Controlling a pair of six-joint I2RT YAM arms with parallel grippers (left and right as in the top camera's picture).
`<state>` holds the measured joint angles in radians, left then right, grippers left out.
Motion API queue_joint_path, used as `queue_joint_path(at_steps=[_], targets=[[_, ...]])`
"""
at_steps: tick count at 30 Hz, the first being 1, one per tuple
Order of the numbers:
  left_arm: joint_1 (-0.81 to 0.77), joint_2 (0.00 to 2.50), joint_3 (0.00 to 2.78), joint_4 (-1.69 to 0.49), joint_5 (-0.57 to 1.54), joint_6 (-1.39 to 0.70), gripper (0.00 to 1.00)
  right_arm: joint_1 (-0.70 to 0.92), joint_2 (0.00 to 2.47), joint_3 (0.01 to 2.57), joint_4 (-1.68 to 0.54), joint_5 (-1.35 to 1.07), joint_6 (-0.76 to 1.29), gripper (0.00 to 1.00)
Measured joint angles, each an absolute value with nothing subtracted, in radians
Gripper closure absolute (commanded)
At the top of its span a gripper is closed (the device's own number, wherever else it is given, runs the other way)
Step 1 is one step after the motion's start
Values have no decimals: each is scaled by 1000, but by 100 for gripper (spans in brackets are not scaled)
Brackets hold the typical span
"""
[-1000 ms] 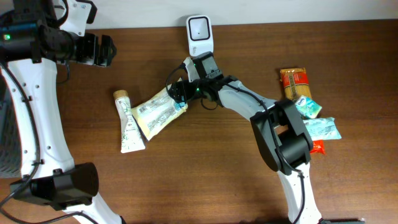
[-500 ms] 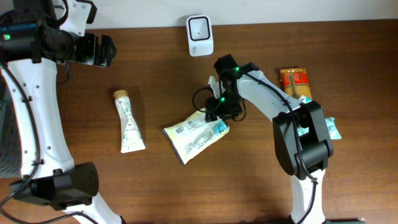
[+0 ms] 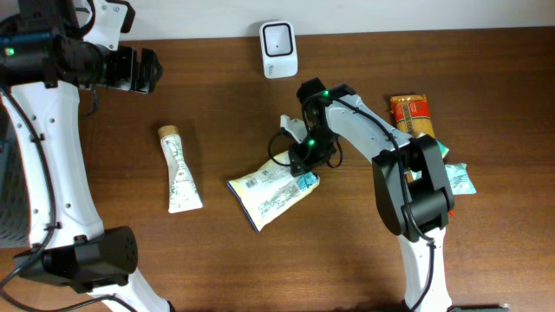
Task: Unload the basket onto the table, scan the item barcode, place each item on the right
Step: 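Grasp cream snack bag with right gripper and lift it, then hold snack bag in front of white scanner with right gripper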
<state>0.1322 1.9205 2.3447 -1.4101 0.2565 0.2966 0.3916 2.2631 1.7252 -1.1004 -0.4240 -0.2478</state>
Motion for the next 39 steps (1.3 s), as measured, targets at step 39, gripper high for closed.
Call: queue_joint_path(at_steps=[39], targets=[[132,1921,2345,-1410,257,297,1,392,2271,1843,318,355,-1193,96]])
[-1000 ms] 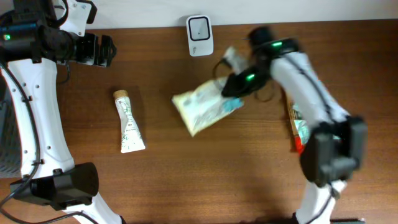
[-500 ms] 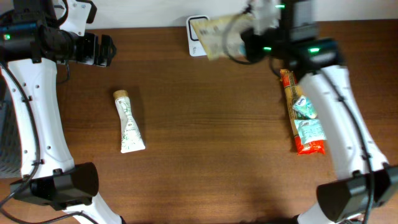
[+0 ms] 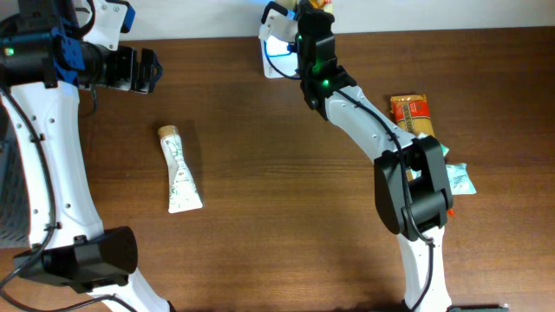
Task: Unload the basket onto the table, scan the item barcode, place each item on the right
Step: 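Hold snack bag in front of white scanner with right gripper, then place snack bag on pile at right, release right gripper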
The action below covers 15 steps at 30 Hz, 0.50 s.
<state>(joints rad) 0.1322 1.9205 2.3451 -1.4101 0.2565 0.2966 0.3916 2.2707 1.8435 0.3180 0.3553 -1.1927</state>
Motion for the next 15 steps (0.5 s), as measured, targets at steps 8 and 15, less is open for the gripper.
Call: queue_joint_path(at_steps=[8,15], targets=[[132,1921,2345,-1410,257,297,1,392,2271,1843,325,355,-1206,96],[132,1921,2345,-1408,257,297,1,401,2104,1842,18,332,-967,96]])
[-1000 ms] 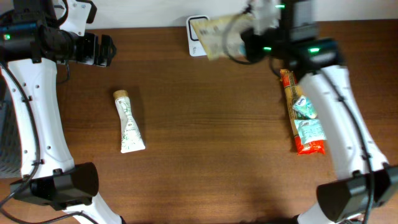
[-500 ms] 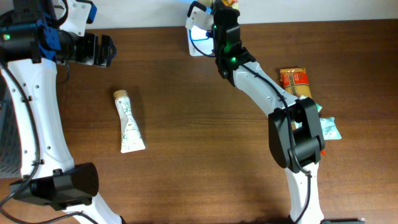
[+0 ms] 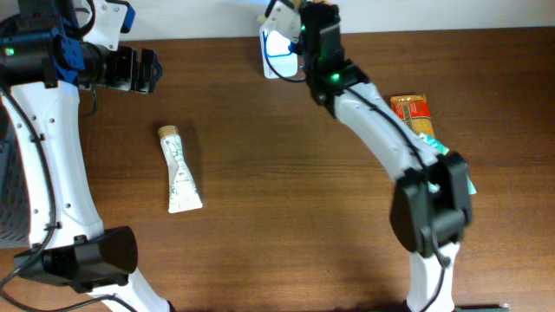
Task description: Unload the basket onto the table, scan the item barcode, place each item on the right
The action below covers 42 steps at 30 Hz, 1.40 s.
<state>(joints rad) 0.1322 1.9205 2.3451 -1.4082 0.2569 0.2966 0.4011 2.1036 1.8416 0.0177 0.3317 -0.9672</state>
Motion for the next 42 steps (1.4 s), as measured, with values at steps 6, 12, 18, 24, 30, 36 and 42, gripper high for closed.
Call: queue_joint_path(at_steps=[6,12,18,24,30,36,42], targets=[[132,1921,2345,-1412,257,297,1,329,1620,1869,-977,97,-224,96],[132,1921,2345,-1411,257,297,1,-22,1671,1844,-1264,51,-31,96],[132,1921,2345,-1410,257,297,1,-266,2026,1819,-1252,-67,-15,45],[132,1921,2345,-1411,257,297,1,-318,2031,2017,-1331,-147,9,20],[132,1921,2345,-1411,257,297,1,-77,2021,2188,-1353,-370,10,20],[132,1921,2345,-1408,257,297,1,493,2215,2152,-902,-496,168,27],[132,1921,2345,-1410,257,297,1,842,2415,2146,-607,-279,260,26]])
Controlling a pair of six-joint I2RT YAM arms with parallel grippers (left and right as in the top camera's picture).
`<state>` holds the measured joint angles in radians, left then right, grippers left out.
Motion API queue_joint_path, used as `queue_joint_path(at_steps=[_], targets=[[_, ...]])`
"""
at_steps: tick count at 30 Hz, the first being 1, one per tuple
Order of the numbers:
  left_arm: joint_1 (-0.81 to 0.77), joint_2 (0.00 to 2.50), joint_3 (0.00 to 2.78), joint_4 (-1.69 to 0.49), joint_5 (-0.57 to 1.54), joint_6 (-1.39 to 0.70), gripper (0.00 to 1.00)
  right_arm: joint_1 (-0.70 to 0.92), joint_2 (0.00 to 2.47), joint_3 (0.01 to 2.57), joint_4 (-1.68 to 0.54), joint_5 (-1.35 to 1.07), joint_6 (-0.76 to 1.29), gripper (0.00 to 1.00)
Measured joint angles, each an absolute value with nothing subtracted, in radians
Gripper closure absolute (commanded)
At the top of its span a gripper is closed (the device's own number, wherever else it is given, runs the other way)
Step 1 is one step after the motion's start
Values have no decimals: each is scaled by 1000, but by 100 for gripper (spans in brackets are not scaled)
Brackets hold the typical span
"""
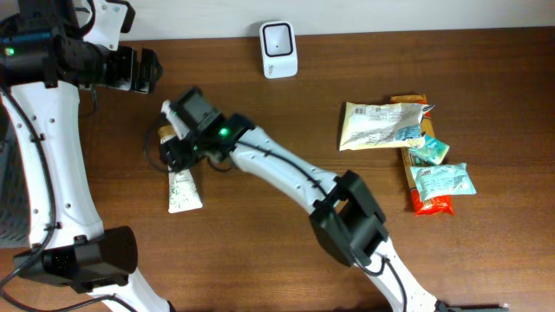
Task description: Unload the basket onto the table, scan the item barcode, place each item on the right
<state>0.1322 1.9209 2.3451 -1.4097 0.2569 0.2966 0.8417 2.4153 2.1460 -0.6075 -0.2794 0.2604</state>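
A white tube [183,189] with green print lies at the left of the table. Its upper end is covered by my right gripper [173,149], which reaches across from the right. Whether its fingers are closed on the tube cannot be told from above. The white barcode scanner [278,38] stands at the table's far edge. A pale yellow pouch [380,124] lies flat at the right. My left gripper [141,69] hangs open at the far left, away from all items.
Right of the pouch lie an orange snack packet [409,105], two teal packets [442,179] and a red wrapper [431,205]. My right arm's long link [277,165] stretches diagonally over the middle of the table.
My right gripper was up at the scanner with the pouch; now it is over the tube's upper end at the left. The pouch now lies on the table at the right.
First my right gripper was at the pouch in the middle of the table. At the two following moments it was up in front of the scanner, the pouch gone from the table. Now the pouch rests beside the snack packets and the gripper is at the tube.
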Motion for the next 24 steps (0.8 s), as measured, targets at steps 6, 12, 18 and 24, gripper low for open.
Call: queue_joint_path(at_steps=[6,12,18,24], targets=[[132,1921,2345,-1410,257,297,1,864,2551,2146,-597,-242,270,94],[132,1921,2345,-1410,257,297,1,801,2496,2177,-1010,-405,177,96],[132,1921,2345,-1410,257,297,1,657,2452,2113,-1470,-553,-162,48],[132,1921,2345,-1410,257,297,1,645,2452,2081,-1420,-335,-208,50]])
